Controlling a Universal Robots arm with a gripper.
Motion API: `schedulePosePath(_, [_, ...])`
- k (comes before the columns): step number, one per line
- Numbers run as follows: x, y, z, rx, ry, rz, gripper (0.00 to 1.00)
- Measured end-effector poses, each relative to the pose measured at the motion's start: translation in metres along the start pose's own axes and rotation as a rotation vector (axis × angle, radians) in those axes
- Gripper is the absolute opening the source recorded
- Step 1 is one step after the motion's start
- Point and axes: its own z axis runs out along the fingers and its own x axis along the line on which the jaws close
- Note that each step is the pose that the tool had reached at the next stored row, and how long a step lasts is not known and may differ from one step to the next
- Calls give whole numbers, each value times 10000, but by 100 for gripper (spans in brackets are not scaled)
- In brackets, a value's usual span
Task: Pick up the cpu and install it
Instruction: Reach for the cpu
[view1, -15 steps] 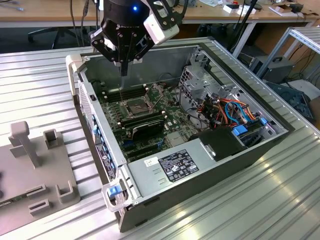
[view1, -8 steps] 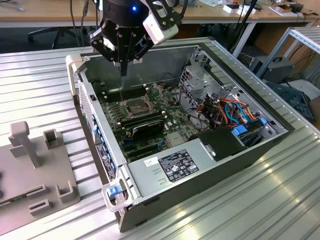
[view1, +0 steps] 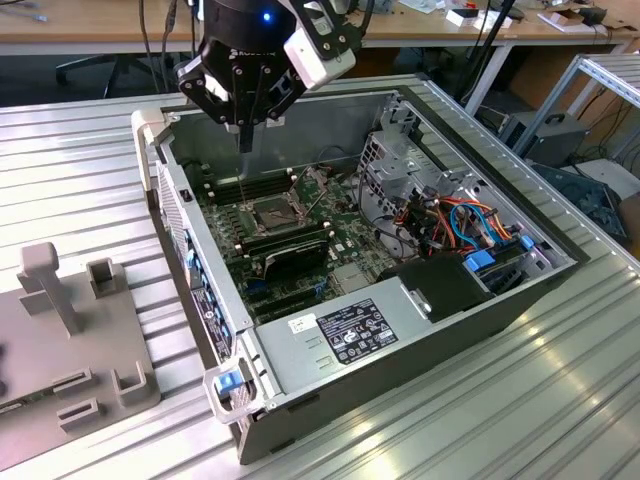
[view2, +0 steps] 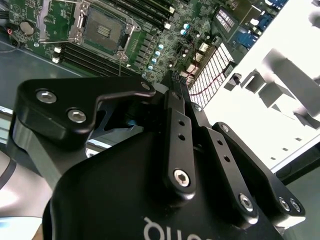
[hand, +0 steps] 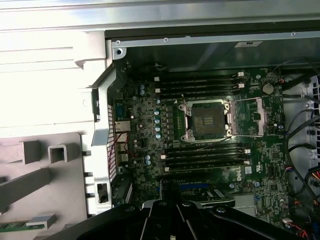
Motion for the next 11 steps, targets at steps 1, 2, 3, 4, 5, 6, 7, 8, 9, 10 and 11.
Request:
schedulePosePath(1, [1, 0, 0, 0, 0, 0, 11])
schedulePosePath(2, [3, 0, 0, 0, 0, 0, 11])
schedulePosePath(3, [5, 0, 0, 0, 0, 0, 11])
schedulePosePath(4, [16, -1, 0, 0, 0, 0, 11])
schedulePosePath(5, [18, -1, -1, 0, 1, 0, 11])
schedulePosePath(6, [18, -1, 0, 0, 0, 0, 11])
schedulePosePath(7, [18, -1, 0, 0, 0, 0, 11])
schedulePosePath(8, [19, -1, -1, 0, 0, 0, 11])
schedulePosePath(9, [19, -1, 0, 0, 0, 0, 11])
schedulePosePath(10, [19, -1, 0, 0, 0, 0, 11])
schedulePosePath(11, [19, -1, 0, 0, 0, 0, 11])
